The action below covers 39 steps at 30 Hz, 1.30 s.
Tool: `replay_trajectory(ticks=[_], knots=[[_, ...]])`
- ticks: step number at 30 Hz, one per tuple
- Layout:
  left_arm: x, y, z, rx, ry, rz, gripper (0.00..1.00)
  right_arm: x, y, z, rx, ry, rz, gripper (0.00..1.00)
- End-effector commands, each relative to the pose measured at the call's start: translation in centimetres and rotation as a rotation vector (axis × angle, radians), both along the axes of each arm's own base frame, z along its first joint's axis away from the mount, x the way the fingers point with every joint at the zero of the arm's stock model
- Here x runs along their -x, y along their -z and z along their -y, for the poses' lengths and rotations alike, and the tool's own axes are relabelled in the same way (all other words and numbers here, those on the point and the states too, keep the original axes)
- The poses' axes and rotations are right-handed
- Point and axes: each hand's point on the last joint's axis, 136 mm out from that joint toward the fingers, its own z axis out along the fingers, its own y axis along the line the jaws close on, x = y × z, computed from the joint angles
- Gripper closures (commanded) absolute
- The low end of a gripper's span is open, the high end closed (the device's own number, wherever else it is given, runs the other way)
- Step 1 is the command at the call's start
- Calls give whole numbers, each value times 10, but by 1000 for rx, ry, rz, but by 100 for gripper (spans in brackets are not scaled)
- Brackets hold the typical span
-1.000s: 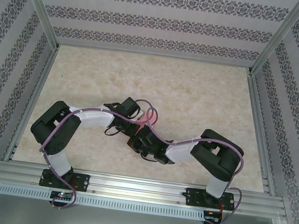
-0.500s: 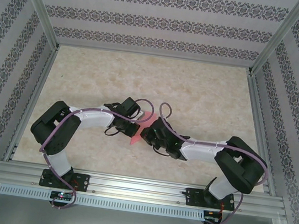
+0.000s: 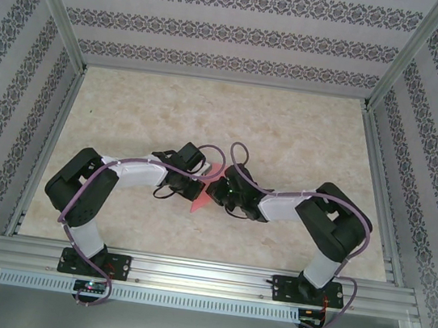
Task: Fold a paper plane with a square sheet of paper (pick it up from the middle)
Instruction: Third fold the triangle at the center of the table.
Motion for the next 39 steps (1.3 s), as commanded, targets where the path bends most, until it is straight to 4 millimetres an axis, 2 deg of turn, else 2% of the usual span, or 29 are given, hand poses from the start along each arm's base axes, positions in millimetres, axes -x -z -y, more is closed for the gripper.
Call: replay_trajectory(ticks=[1, 5, 9, 14, 17, 19, 22, 25, 28, 31, 39], knots=[[13, 21, -17, -82, -13, -66, 100, 0, 15, 4, 55, -19, -27, 94], [8, 10, -17, -73, -36, -47, 97, 10, 35, 20, 132, -2, -74, 94], [-2, -13, -18, -61, -79, -9, 83, 12, 40, 25, 164, -8, -82, 95], [-14, -42, -40, -64, -211, 32, 64, 12, 38, 21, 150, -16, -79, 95], [-9, -64, -35, 39, -248, 22, 66, 9, 36, 19, 140, -12, -76, 95], [1, -77, -19, 156, -238, -25, 72, 9, 35, 17, 136, -12, -76, 95], [18, -85, 5, 318, -206, -133, 78, 8, 34, 16, 129, -8, -75, 95], [31, -79, 22, 419, -192, -238, 81, 7, 33, 15, 114, 2, -75, 95], [39, -62, 25, 410, -185, -297, 82, 5, 32, 11, 96, 3, -72, 94], [44, -55, 33, 436, -155, -347, 83, 4, 32, 8, 92, -1, -76, 94], [43, -28, 32, 385, -181, -397, 85, 4, 32, 7, 91, -3, -77, 94]])
